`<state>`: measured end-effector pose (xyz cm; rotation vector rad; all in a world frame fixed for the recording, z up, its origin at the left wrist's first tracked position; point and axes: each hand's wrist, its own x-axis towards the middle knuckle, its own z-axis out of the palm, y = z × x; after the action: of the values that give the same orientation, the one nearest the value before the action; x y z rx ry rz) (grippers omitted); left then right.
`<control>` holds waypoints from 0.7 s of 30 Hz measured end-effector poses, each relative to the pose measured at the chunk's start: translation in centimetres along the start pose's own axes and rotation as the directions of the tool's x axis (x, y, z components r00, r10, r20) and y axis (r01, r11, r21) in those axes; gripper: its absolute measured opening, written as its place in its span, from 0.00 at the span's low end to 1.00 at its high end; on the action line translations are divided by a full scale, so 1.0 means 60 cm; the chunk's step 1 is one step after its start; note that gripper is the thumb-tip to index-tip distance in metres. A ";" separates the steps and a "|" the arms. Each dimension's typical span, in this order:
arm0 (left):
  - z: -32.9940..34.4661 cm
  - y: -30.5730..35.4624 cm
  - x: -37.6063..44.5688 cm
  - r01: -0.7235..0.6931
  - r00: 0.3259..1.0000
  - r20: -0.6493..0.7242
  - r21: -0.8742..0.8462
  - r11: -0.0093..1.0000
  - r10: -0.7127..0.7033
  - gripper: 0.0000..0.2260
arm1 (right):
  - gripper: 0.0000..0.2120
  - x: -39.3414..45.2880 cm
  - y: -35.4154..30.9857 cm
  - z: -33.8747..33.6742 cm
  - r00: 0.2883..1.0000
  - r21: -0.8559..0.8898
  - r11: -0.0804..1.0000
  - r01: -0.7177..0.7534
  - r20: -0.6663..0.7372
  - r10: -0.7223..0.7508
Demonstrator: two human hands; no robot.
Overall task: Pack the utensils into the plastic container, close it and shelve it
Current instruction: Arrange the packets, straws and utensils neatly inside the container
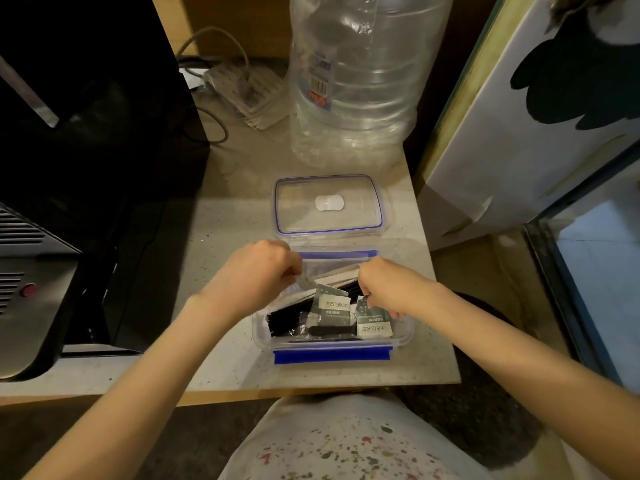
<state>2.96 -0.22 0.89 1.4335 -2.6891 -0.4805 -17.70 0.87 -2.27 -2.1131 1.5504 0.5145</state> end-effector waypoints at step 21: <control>0.084 0.054 0.005 0.146 0.986 0.123 -0.339 0.929 -0.109 0.10 | 0.07 -0.034 0.043 -0.057 0.994 0.493 0.863 0.105 -0.086 -0.072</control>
<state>-0.78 2.45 -2.96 1.5160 -2.4245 -1.0076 -20.65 -0.13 1.27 -1.7959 1.4209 -0.0005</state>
